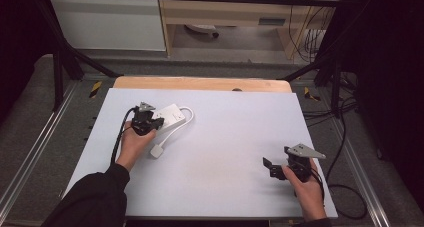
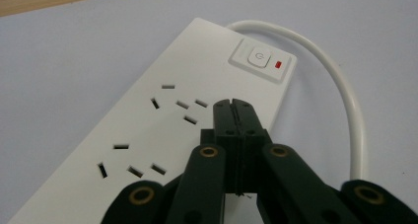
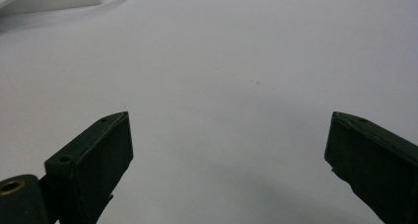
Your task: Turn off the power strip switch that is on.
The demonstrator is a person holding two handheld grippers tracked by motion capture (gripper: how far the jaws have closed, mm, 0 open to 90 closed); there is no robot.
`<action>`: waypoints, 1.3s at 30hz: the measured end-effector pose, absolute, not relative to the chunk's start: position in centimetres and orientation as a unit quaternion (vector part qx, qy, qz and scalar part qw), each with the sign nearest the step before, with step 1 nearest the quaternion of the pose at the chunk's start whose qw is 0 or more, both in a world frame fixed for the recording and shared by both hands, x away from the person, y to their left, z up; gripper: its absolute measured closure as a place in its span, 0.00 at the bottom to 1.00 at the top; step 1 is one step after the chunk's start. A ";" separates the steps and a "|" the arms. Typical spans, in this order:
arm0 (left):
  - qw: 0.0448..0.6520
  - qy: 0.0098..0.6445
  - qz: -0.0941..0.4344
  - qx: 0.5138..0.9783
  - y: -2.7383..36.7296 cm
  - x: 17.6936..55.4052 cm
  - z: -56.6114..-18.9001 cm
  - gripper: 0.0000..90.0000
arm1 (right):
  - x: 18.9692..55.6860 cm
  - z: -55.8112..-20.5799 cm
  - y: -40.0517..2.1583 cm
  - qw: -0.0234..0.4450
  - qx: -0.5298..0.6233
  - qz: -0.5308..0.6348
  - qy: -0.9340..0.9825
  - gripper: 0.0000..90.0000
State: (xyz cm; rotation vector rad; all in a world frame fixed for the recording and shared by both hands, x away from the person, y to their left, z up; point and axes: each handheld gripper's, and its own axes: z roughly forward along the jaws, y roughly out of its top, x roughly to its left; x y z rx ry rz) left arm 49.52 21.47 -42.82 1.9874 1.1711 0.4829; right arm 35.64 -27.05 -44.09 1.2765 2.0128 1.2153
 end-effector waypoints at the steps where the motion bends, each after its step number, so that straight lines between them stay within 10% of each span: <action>1: 0.383 0.460 0.190 0.778 21.5 49.5 -42.9 1.00 | 35.6 -44.1 -27.1 0.231 0.464 0.442 0.732 0.05; 39: 0.398 0.458 0.190 0.772 21.7 49.3 -43.4 1.00 | 35.6 -44.1 -27.0 0.231 0.464 0.442 0.732 0.05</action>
